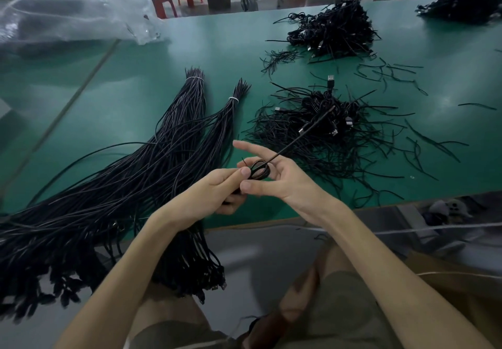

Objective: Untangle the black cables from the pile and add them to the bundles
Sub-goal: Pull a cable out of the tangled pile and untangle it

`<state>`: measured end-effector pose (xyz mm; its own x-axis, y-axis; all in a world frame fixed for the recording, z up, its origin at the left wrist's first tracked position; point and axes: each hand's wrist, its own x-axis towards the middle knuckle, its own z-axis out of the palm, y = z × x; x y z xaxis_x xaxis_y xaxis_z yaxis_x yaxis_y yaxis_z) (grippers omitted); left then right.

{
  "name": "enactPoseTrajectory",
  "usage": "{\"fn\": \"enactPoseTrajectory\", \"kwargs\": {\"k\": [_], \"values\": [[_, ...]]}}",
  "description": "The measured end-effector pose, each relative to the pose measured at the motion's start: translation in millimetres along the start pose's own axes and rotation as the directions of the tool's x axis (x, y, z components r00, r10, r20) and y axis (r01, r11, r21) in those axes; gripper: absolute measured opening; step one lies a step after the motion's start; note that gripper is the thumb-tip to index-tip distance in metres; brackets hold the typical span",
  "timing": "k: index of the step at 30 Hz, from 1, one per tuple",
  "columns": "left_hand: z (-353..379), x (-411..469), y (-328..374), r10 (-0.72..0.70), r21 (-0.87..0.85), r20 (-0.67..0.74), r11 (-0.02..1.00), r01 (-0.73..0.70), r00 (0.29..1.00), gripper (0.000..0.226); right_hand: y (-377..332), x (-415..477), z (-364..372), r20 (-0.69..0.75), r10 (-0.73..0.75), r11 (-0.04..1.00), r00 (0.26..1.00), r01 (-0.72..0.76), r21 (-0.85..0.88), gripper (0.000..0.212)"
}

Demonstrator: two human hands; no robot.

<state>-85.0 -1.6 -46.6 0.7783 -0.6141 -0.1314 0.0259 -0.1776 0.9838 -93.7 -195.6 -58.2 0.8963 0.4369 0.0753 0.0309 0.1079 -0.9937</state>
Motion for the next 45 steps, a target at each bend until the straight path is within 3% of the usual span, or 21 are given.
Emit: {"fn": "enactPoseTrajectory", "kwargs": {"k": [6, 9, 13, 17, 23, 32, 34, 39, 42, 45], "values": [[-0.3, -1.3, -4.3, -0.023, -0.006, -0.041, 1.0, 0.023, 0.999, 0.039, 3.4, -4.2, 6.7, -0.085, -0.121, 0.986, 0.989, 0.11, -0.127, 0.046], [1.9, -1.8, -5.9, -0.036, -0.001, -0.05, 0.999, 0.036, 0.998, 0.039, 5.3, -5.0, 3.9, -0.091, -0.075, 0.992, 0.993, 0.064, -0.113, 0.036], [3.1, -3.3, -3.0, -0.038, -0.026, -0.043, 0.999, 0.037, 0.998, 0.041, 7.8, -8.9, -4.1, -0.054, 0.01, 0.995, 0.998, -0.016, -0.102, 0.042], [5.3, -3.5, 3.6, -0.019, -0.055, -0.018, 0.998, 0.018, 1.0, 0.049, 8.7, -10.9, -5.7, -0.113, -0.055, 0.99, 0.992, 0.04, -0.134, 0.036], [4.1, -4.4, 5.2, 0.02, -0.03, -0.014, 0.999, -0.02, 1.0, 0.043, 6.0, -9.7, -6.7, -0.209, -0.102, 0.984, 0.973, 0.068, -0.162, 0.026], [4.8, -6.7, 5.3, 0.045, -0.156, 0.005, 0.987, -0.043, 0.999, 0.043, -9.1, -14.4, -5.0, -0.16, -0.1, 0.994, 0.982, 0.09, -0.066, 0.002], [5.4, -5.8, 5.9, 0.045, -0.187, -0.002, 0.981, -0.045, 0.999, 0.043, -10.1, -14.1, -1.9, -0.189, -0.106, 0.993, 0.976, 0.094, -0.071, 0.005], [10.4, -6.9, 4.6, -0.001, -0.291, -0.057, 0.956, -0.016, 0.998, 0.045, -2.6, -15.7, 9.9, -0.311, -0.26, 0.94, 0.914, 0.166, -0.298, 0.006], [15.9, -8.1, 6.9, -0.006, -0.17, -0.144, 0.985, -0.018, 0.99, 0.047, 0.2, -17.3, 12.9, -0.355, -0.399, 0.839, 0.846, 0.181, -0.513, 0.01], [17.7, -10.3, 11.7, -0.029, -0.05, -0.247, 0.999, 0.017, 0.969, 0.037, 0.2, -17.8, 14.3, -0.315, -0.522, 0.675, 0.793, 0.157, -0.721, 0.013]]}}
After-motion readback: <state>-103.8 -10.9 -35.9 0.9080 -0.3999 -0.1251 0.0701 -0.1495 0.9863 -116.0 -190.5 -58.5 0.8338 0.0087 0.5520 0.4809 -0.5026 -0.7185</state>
